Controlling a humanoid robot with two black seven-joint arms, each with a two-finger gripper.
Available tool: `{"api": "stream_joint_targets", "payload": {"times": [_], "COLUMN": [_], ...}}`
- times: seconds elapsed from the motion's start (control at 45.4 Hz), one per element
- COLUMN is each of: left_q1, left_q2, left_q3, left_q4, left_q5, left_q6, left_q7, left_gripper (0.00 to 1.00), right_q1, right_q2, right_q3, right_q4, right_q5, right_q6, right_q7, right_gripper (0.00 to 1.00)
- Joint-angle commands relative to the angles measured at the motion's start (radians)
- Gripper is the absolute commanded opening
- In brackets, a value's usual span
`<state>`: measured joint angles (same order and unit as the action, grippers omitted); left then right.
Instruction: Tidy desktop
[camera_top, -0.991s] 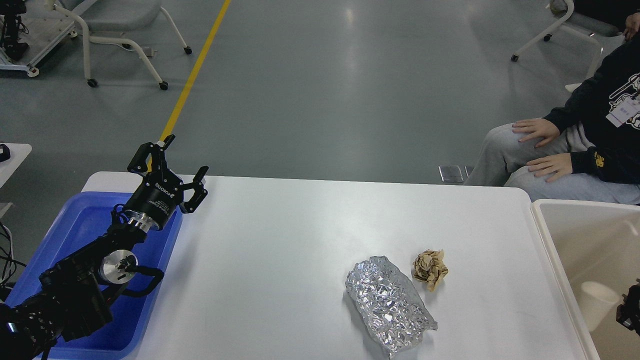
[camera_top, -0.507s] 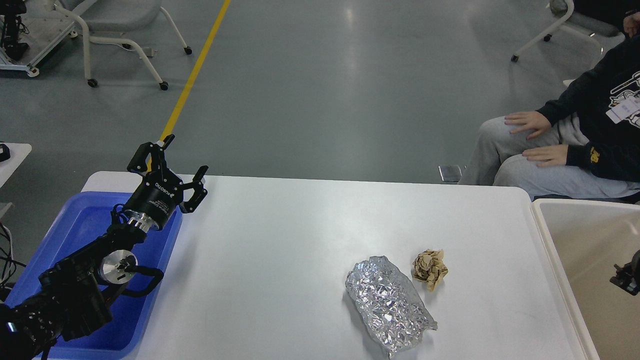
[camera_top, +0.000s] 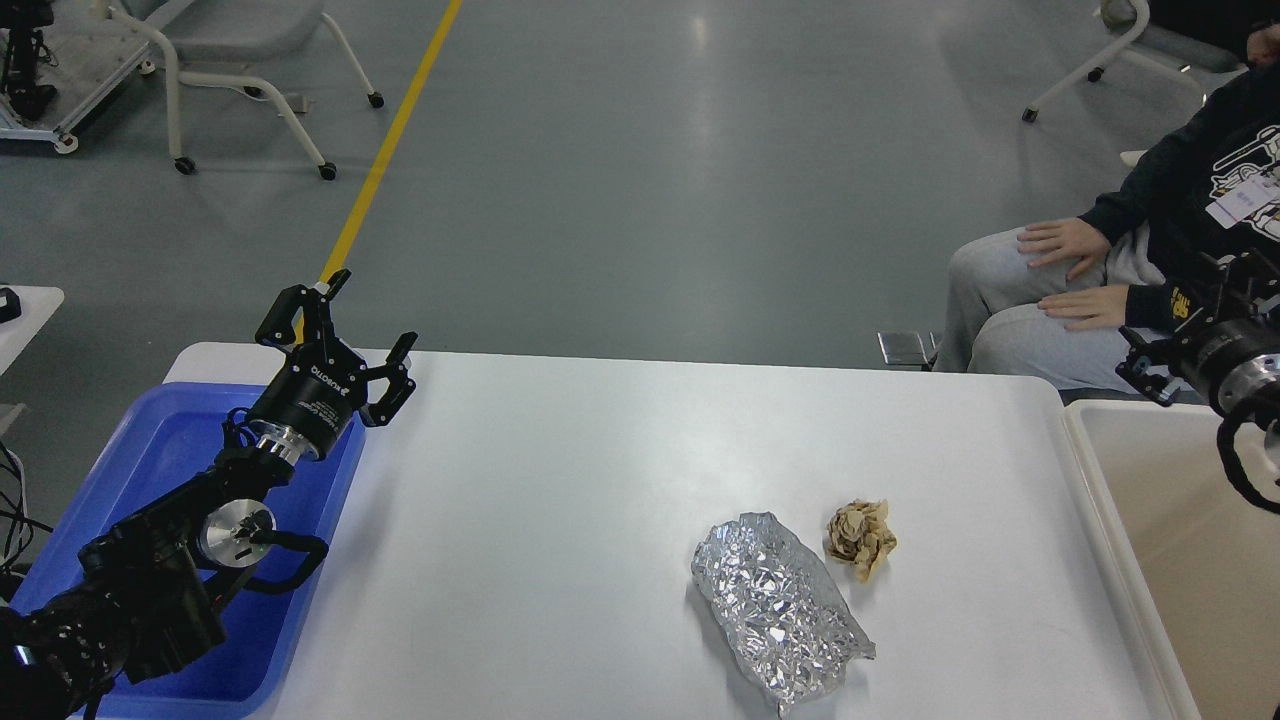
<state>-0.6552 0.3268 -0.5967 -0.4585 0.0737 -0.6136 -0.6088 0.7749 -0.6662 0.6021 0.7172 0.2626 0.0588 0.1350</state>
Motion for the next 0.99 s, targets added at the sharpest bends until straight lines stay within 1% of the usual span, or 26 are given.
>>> {"api": "stream_joint_targets", "payload": {"times": [0.0,0.132,0.264,0.463,0.749,0.837,0.969], "left_q1": [0.000,0.000,0.000,0.000,0.000,0.000,0.000], "left_q2": [0.000,0.000,0.000,0.000,0.000,0.000,0.000], "left_q3": [0.000,0.000,0.000,0.000,0.000,0.000,0.000], "left_q4": [0.000,0.001,0.000,0.001,0.001,0.000,0.001], "left_q5": [0.000,0.000,0.000,0.000,0.000,0.000,0.000], "left_q6": [0.000,0.000,0.000,0.000,0.000,0.000,0.000], "left_q7": [0.000,0.000,0.000,0.000,-0.002,-0.002,-0.002], "left_gripper": [1.00,1.00,1.00,1.00,1.00,1.00,1.00], "right_q1": [0.021,-0.008,-0.055,-0.094,-0.160,-0.177,-0.200], "right_q2": [0.049,0.094,0.212,0.298,0.339,0.362,0.364], "right_q3": [0.080,0.103,0.180,0.185,0.169,0.169,0.169], "right_q4": [0.122,0.174,0.172,0.163,0.160,0.149,0.145], "right_q5": [0.010,0.010,0.006,-0.006,-0.014,-0.032,-0.077], "right_q6": [0.156,0.173,0.179,0.182,0.216,0.222,0.231], "right_q7": [0.034,0.034,0.035,0.037,0.038,0.038,0.038], "right_gripper": [1.00,1.00,1.00,1.00,1.00,1.00,1.00]}}
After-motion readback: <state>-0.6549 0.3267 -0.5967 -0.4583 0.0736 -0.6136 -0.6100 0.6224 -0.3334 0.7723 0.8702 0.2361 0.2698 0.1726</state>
